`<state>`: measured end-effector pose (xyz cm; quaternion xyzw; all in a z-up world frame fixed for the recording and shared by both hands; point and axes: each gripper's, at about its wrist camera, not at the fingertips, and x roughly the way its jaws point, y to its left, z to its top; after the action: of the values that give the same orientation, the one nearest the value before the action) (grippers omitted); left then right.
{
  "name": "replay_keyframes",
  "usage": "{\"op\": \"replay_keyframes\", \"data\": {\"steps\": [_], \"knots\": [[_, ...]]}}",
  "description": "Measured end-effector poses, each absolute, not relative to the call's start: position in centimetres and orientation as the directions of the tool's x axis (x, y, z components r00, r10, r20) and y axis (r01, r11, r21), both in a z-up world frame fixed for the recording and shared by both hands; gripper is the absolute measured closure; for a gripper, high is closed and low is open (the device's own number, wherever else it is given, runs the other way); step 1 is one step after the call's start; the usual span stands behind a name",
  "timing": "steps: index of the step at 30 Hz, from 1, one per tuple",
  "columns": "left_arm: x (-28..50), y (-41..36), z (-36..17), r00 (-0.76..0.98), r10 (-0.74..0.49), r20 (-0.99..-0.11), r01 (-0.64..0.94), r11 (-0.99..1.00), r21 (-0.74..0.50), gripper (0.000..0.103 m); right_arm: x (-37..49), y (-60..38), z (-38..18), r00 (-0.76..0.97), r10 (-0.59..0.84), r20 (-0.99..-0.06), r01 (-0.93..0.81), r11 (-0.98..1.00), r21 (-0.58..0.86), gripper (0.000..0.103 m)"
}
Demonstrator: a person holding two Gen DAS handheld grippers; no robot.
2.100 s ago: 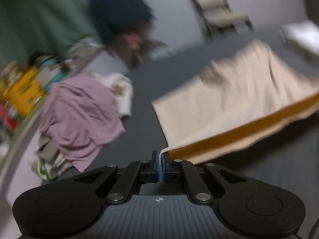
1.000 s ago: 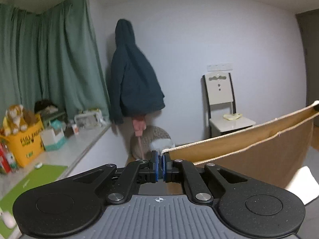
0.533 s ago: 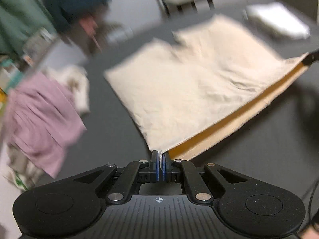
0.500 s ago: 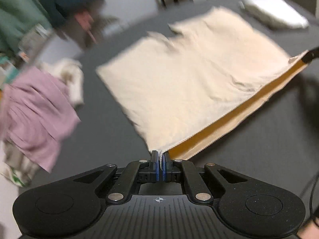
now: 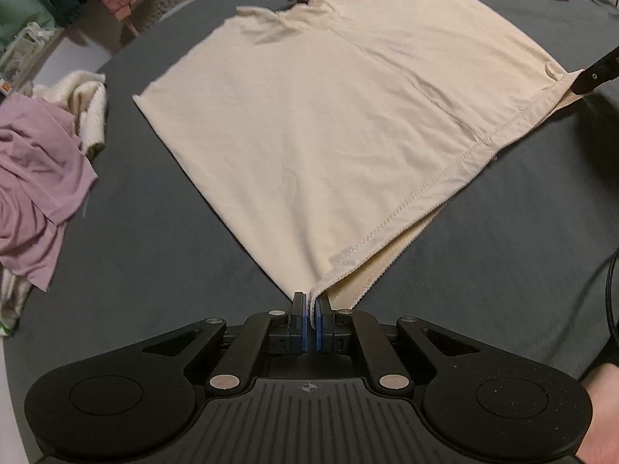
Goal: Fold clothes
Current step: 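Lay the beige garment flat on the bed and open both grippers, then grasp the beige garment's hem edge with the right gripper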
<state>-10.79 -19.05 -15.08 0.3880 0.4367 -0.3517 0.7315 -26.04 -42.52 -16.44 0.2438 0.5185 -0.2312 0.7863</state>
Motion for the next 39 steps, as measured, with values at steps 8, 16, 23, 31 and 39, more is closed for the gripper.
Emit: {"op": "replay_keyframes", "data": {"steps": [8,16,23,31,39], "knots": [[-9.4,-17.7,-15.0,0.212,-0.174,-0.962,0.83,0.552,0.083,0.008,-25.2,-40.4,-15.9,0.319,-0.127,-0.939,0.536,0.841,0.069,0.047],[-5.3,-11.3,-11.5,0.129,-0.425,-0.896,0.643,0.724,-0.25,0.004,-27.7,-33.9,-12.4,0.514,-0.278,-0.811,0.39,0.918,-0.068,0.033],[2.7,-7.6,-10.3,0.281,-0.572,-0.771,0.357,0.808,-0.469,0.004,-23.6,-23.5,-12.7,0.75,-0.193,-0.632,0.022,0.963,-0.268,0.033],[10.3,-11.0,-12.9,0.329,-0.578,-0.747,0.284,0.815,-0.506,0.004,-16.2,-16.8,-15.5,0.783,-0.02,-0.622,-0.205,0.936,-0.288,0.041],[17.1,-15.2,-15.4,0.352,-0.539,-0.765,0.257,0.842,-0.475,0.005,-15.1,-13.7,-18.4,0.77,-0.014,-0.638,-0.265,0.902,-0.34,0.047]]}}
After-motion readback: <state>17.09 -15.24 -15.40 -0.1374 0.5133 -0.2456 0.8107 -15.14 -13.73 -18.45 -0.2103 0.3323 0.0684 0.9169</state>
